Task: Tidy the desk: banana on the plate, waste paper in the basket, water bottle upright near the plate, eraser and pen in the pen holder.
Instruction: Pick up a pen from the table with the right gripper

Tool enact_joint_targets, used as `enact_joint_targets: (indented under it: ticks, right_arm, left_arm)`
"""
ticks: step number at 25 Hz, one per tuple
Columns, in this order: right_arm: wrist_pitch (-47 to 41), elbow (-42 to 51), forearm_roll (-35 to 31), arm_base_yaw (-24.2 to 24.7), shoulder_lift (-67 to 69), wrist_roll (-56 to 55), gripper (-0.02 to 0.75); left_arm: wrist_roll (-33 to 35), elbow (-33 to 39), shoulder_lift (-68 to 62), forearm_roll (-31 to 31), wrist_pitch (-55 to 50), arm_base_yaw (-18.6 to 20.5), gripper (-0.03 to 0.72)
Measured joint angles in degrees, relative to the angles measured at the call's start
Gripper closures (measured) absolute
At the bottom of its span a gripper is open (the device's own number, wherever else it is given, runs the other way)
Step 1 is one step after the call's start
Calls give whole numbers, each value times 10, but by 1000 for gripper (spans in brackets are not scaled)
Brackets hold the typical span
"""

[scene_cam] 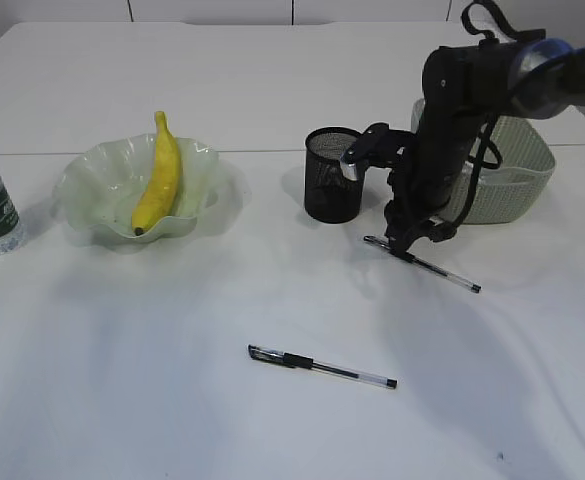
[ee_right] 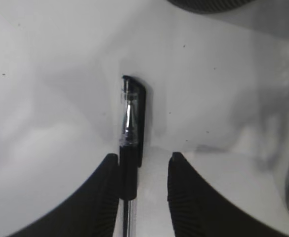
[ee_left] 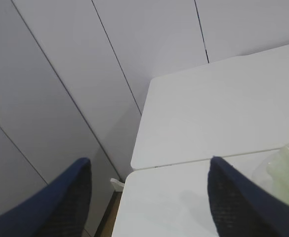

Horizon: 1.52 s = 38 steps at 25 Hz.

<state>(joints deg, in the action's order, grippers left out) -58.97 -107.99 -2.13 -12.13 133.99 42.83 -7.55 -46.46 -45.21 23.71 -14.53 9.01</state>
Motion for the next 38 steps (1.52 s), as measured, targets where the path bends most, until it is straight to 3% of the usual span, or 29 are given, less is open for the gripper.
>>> enact_joint_targets:
  ticks: [38]
  right_arm:
    - [-20, -3, 14, 0, 20, 1, 486]
  left_arm:
    - [0, 0, 0, 0, -2, 0, 167]
